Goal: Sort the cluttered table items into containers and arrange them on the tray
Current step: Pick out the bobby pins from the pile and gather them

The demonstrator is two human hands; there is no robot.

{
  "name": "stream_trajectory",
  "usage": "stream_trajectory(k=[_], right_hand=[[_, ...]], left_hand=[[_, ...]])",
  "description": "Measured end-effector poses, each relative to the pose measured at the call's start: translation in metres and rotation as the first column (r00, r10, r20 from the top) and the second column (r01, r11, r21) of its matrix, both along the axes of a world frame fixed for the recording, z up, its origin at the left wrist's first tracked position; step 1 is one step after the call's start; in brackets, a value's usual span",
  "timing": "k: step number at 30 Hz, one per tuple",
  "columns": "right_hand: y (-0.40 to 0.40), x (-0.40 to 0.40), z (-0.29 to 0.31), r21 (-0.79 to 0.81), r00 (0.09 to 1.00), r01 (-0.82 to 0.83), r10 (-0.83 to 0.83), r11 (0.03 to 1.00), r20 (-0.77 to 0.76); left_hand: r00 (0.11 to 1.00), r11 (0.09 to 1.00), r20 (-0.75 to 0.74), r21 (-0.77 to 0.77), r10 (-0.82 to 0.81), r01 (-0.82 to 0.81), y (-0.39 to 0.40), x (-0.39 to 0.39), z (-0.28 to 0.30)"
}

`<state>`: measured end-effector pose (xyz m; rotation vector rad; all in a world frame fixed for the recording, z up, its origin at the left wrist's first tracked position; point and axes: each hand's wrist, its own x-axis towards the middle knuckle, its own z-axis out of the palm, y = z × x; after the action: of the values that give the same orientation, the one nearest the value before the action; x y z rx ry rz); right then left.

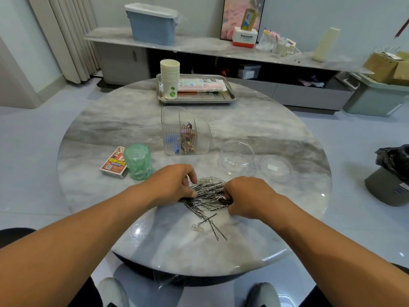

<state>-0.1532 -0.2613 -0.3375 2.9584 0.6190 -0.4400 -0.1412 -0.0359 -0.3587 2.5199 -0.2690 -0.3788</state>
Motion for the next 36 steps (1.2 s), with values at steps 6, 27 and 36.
stream_trajectory(k=[6,27,36], right_hand=[[0.003,0.002,0.0,-0.112,0.978,-0.122,0.139,0.986,0.155],[0.0,0.013,0.003,0.72,0.765,0.642,-0.155,0.263,-0.625],[0.001,0.012,0.009,0.54,0.545,0.837,0.049,-0.095,-0.837]], left_hand=[[0.994,0.972,-0.027,-0.21,0.102,-0.105,-0.015,-0.001,0.0],[0.89,0.572,-0.454,-0.72,0.04,-0.393,-0.044,-0.017,0.005],[0.913,0.551,-0.408,-0.761,0.005,-0.343,-0.043,-0.018,0.007]])
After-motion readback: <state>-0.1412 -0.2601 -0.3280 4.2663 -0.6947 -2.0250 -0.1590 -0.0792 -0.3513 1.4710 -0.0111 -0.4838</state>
